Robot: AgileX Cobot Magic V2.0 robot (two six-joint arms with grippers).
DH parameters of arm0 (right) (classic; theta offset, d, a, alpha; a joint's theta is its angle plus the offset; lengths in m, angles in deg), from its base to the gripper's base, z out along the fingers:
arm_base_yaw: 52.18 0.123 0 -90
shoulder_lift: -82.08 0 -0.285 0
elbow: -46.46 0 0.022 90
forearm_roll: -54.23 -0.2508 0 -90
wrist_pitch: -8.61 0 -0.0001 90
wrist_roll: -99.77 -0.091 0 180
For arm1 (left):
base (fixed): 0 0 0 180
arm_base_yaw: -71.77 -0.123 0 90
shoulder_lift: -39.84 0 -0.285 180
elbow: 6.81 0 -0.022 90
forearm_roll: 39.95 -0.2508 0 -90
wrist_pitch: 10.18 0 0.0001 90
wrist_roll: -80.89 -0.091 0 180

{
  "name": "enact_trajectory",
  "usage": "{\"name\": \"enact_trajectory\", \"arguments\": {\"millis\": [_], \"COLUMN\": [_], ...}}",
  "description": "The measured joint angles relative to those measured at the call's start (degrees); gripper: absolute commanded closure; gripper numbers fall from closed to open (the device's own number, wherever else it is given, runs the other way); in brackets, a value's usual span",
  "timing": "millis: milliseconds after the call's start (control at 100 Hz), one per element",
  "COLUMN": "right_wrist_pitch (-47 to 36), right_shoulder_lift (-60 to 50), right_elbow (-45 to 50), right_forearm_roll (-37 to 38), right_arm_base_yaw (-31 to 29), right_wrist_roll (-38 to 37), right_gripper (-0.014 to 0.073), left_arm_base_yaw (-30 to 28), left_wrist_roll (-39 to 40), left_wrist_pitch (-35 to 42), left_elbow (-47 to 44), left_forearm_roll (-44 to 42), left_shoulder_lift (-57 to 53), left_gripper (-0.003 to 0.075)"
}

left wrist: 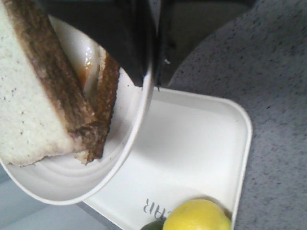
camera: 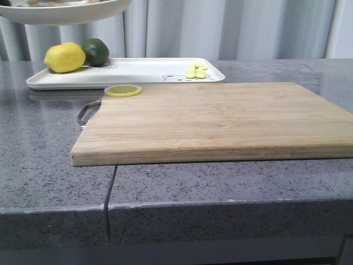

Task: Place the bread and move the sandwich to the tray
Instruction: 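Lift the plate with the left gripper and carry it over the tray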

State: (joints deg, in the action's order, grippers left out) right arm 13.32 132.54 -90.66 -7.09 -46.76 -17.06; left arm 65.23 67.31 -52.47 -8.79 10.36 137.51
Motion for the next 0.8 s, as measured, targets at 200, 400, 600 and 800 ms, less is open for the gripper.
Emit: {"name": "enact_trajectory", "arguments": {"millis": [200, 400, 600, 800], "right_wrist_pitch": [0.0, 0.0, -0.4, -0.5], "right_shoulder_lift": [0.0, 0.0, 0.0, 0.1], "right_elbow": [0.0, 0.0, 0.0, 0.0], "right_forearm_roll": [0.0, 0.0, 0.0, -0.1], "right_arm_base_yaw": [0.0, 0.0, 0.0, 0.0], "right_wrist_roll": [0.0, 0.0, 0.0, 0.0], "right_gripper": [0.0169, 0.0169, 0.0169, 0.0169], "left_arm_base_yaw": [2.3, 3.3, 4.9, 6.5], "left_wrist_roll": [0.6, 1.6, 3.2, 6.2], "left_wrist_pitch": [-0.7, -2.8, -5.7, -6.8], "left_elbow": [8.8, 17.6, 26.4, 32.8], "left_forearm_roll": [0.1, 0.5, 0.0, -2.7], "left_shoulder_lift": [8.3, 17.2, 25.6, 31.1], "left_gripper": [0.074, 0.074, 0.074, 0.074]}}
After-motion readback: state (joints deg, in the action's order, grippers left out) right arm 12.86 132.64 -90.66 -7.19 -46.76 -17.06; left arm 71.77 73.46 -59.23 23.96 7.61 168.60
